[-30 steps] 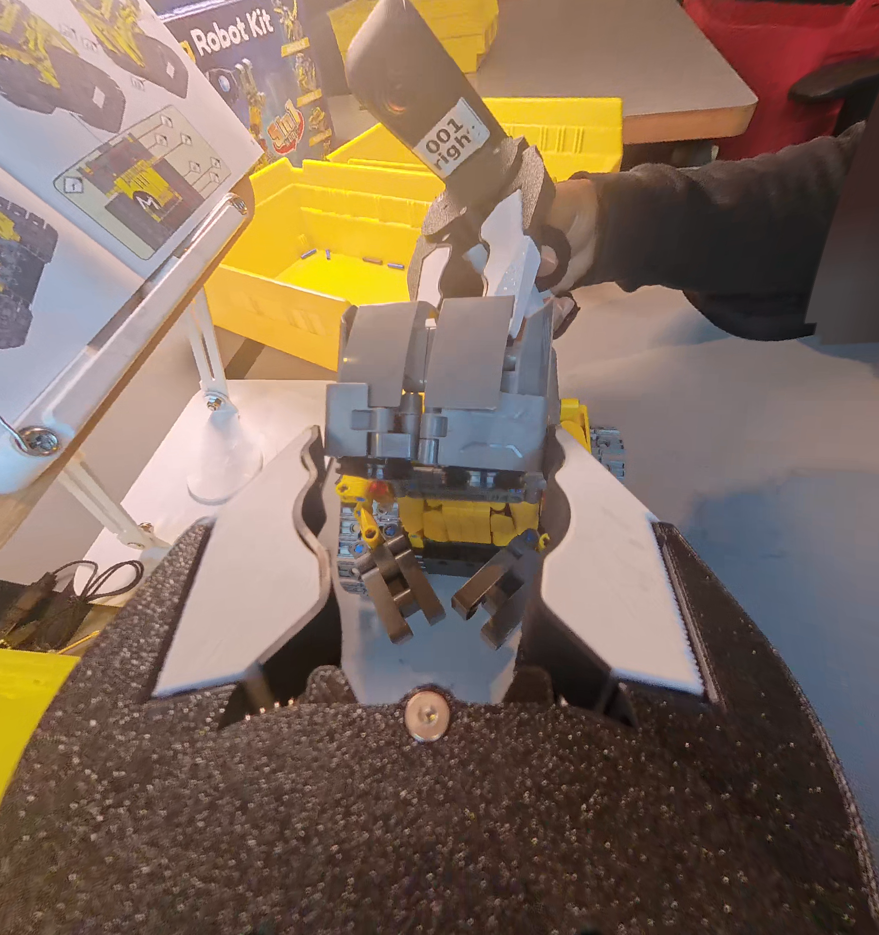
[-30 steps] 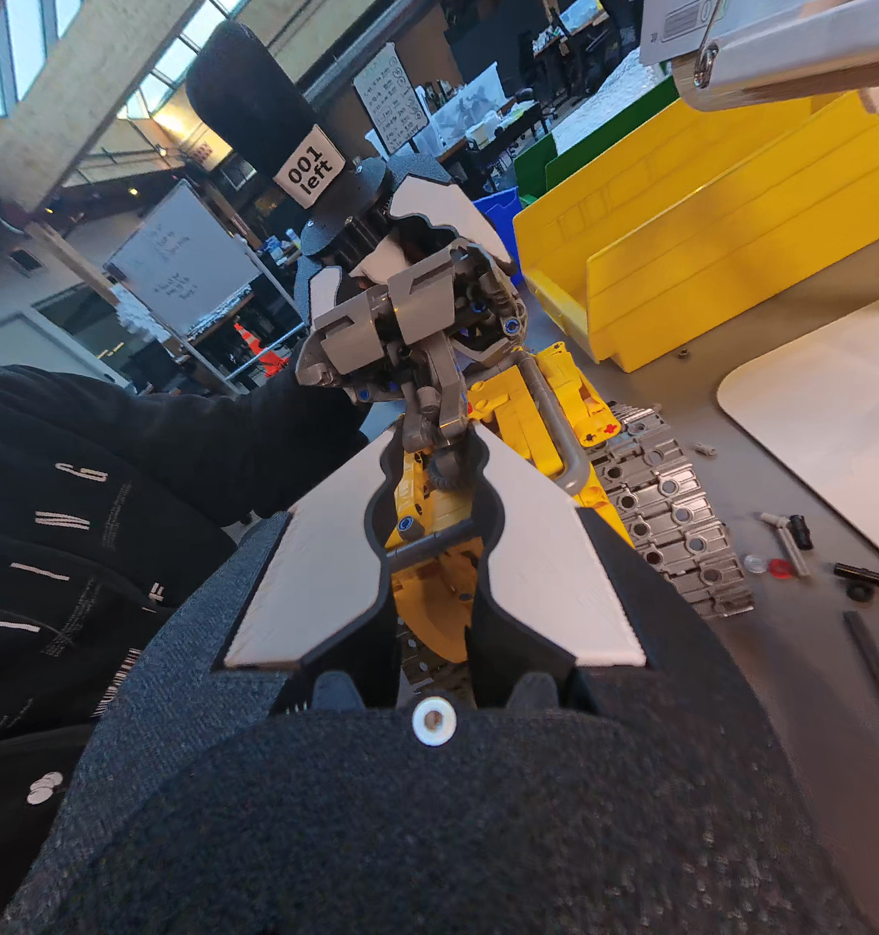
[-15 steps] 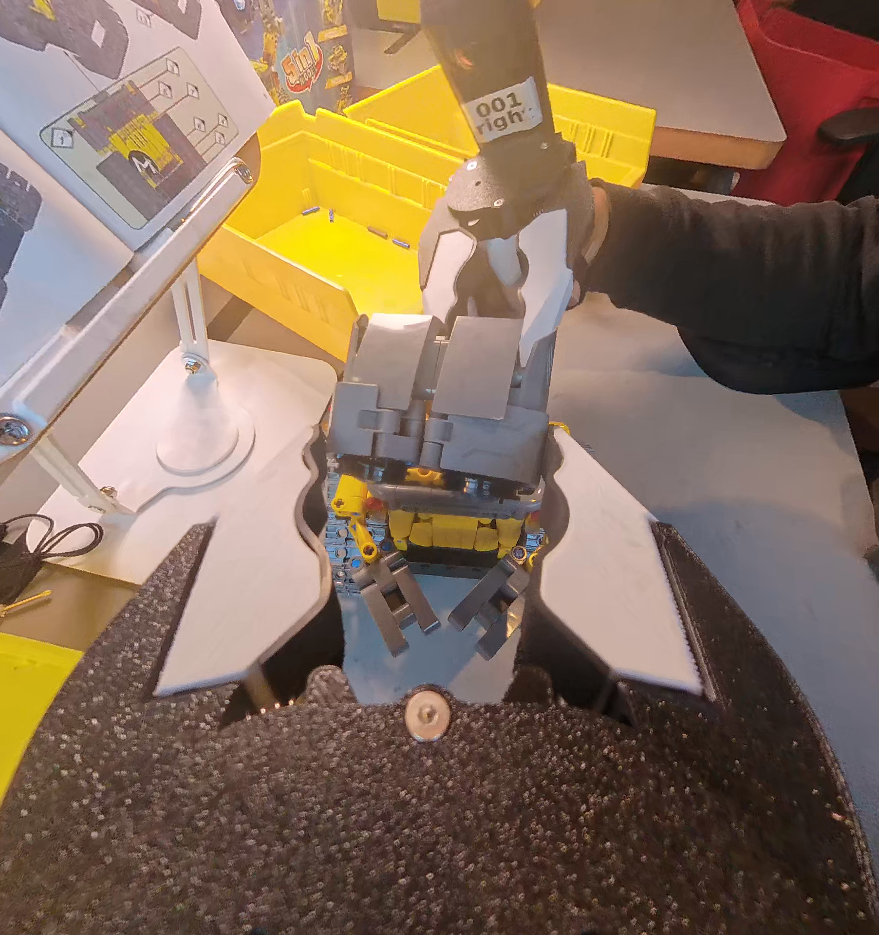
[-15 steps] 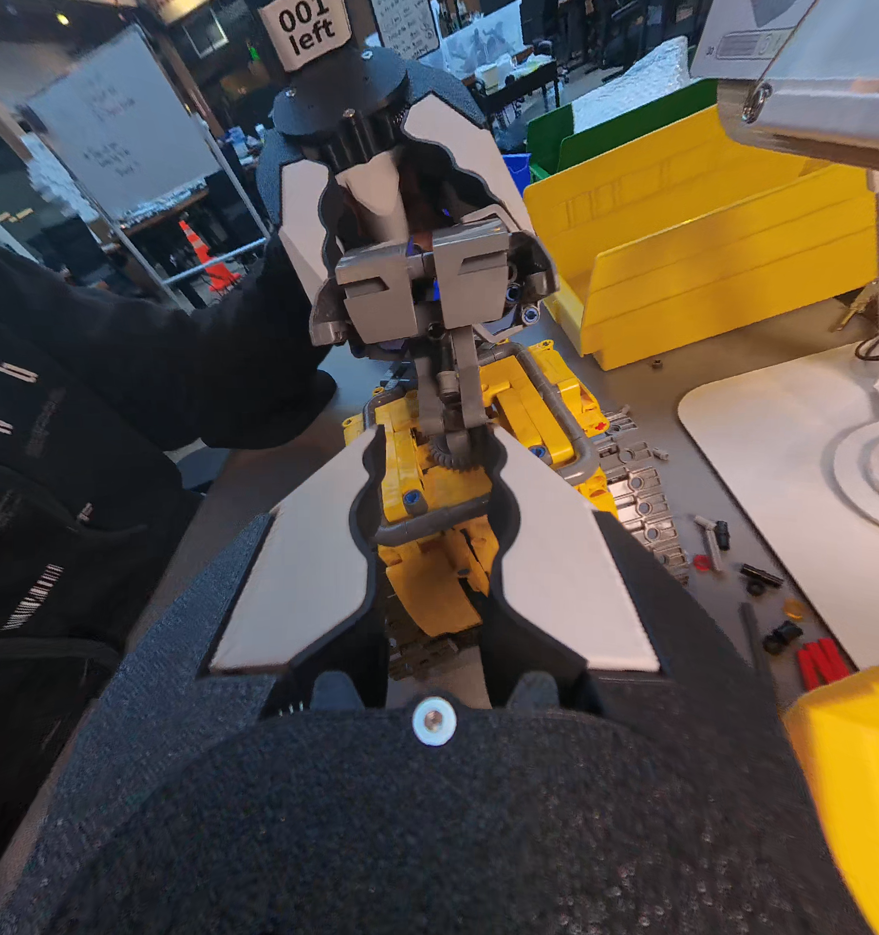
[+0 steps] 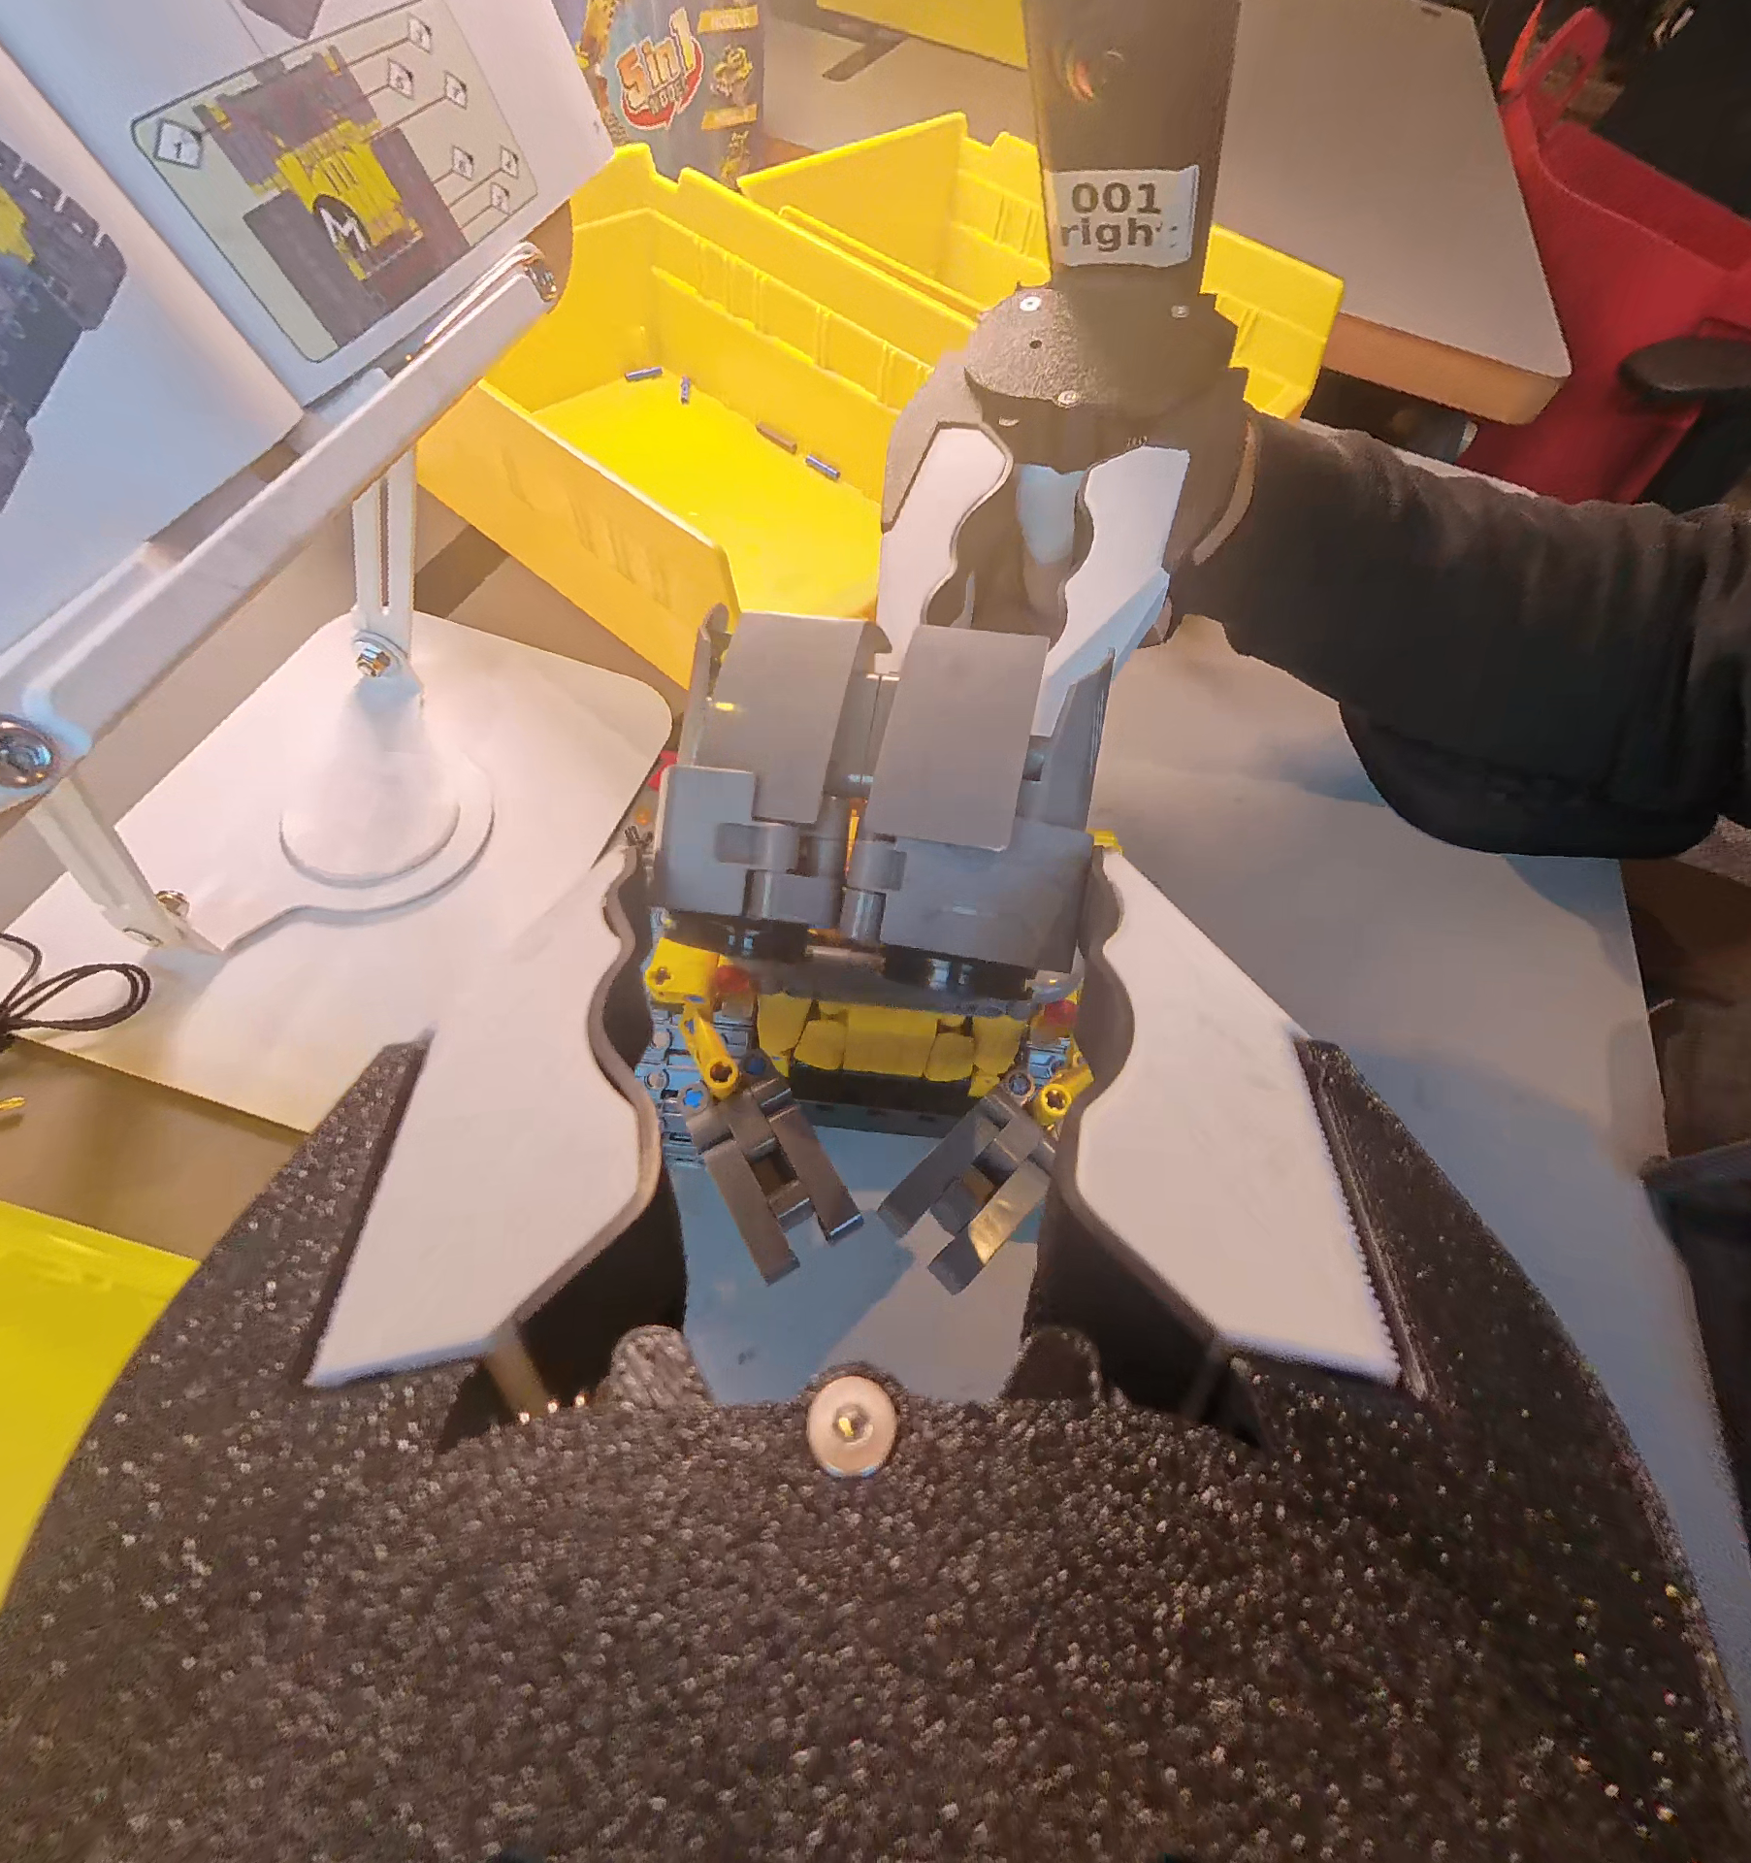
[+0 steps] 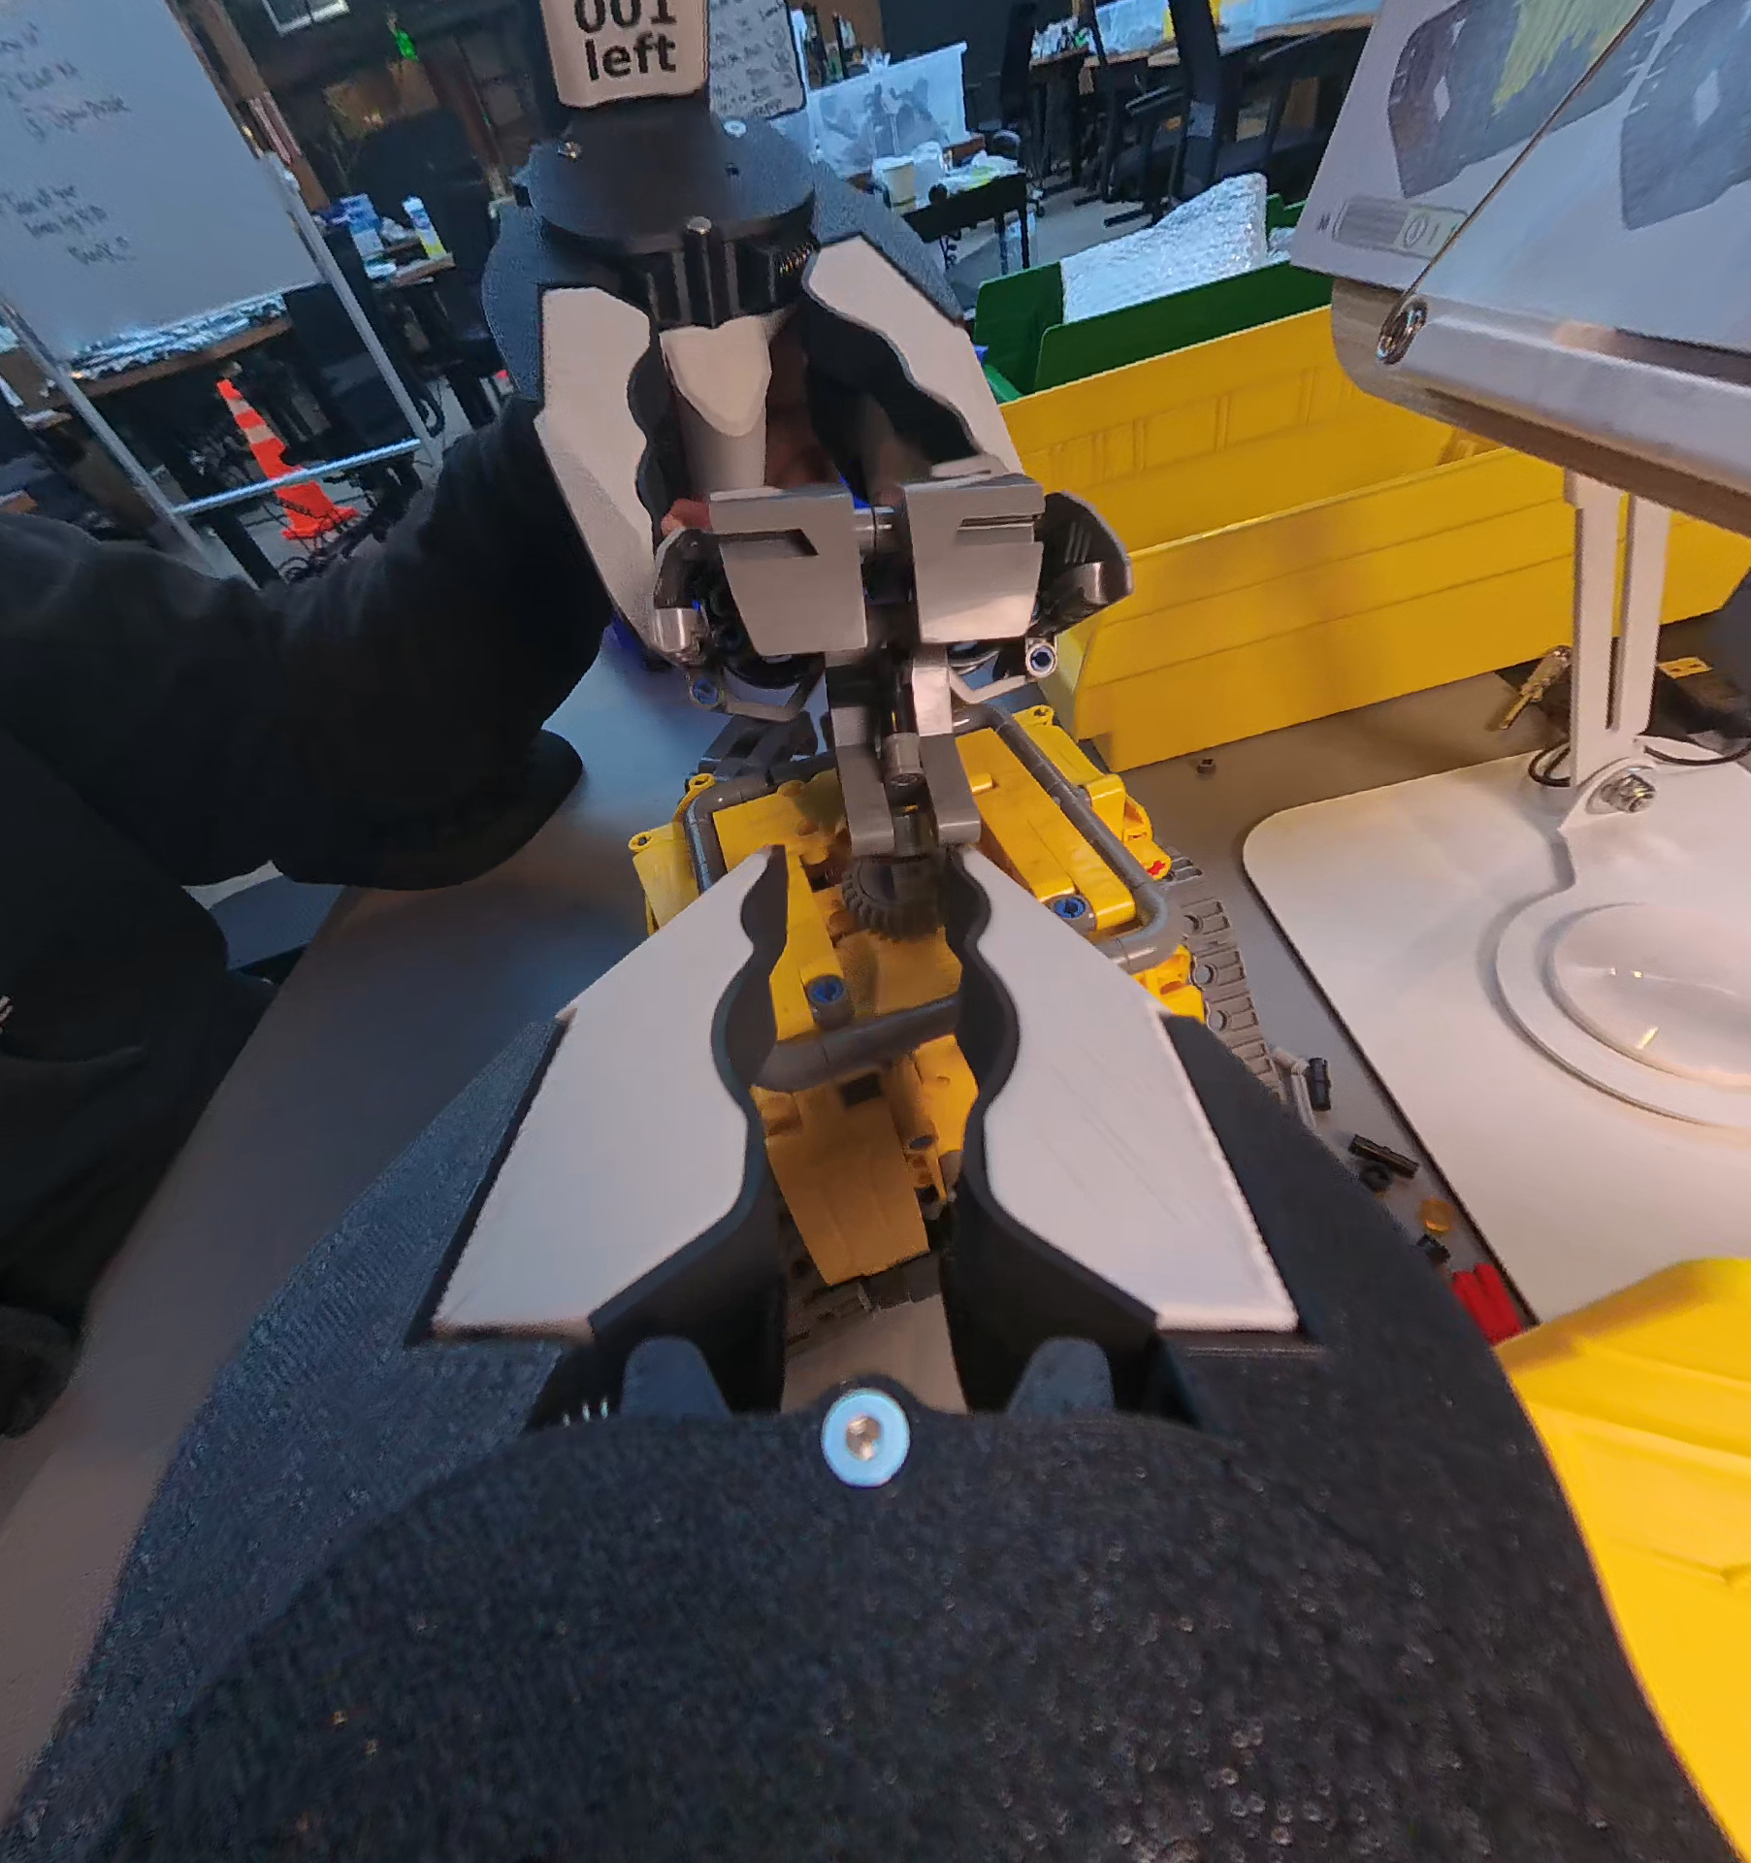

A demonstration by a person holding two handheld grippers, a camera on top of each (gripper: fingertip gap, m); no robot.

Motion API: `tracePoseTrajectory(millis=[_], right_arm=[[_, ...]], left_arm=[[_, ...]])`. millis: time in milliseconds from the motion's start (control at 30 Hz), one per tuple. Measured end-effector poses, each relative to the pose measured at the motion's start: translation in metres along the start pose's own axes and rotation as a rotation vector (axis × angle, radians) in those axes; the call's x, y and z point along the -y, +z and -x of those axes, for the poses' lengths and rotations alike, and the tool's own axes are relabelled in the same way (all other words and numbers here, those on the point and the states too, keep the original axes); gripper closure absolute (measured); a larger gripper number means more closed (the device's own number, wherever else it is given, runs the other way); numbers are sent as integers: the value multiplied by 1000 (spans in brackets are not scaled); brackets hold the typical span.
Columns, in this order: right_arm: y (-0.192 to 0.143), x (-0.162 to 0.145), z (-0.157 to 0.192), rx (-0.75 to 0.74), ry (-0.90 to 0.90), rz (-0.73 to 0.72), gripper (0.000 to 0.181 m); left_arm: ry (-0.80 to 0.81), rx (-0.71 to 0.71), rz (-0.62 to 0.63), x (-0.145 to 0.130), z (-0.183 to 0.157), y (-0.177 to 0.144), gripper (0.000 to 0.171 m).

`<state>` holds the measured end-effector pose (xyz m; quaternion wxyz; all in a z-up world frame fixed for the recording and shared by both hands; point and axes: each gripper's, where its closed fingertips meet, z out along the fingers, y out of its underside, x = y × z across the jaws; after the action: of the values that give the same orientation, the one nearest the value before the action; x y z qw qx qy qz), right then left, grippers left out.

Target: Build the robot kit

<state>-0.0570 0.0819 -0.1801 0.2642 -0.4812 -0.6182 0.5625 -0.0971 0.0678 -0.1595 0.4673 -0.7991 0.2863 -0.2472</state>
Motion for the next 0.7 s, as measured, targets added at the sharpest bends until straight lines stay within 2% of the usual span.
tracePoseTrajectory(millis=[167,433,700], right_arm=[[3,6,-11,-90,1,-30,167],[14,16,-10,-116,181,-47,169],[14,24,-9,-102,336,-93,176]], left_arm=[[-106,-51,-41,-1,8,-3,87],[-269,-156,-150,4,19,-14,87],[-371,-212,-194,6,24,-16,87]])
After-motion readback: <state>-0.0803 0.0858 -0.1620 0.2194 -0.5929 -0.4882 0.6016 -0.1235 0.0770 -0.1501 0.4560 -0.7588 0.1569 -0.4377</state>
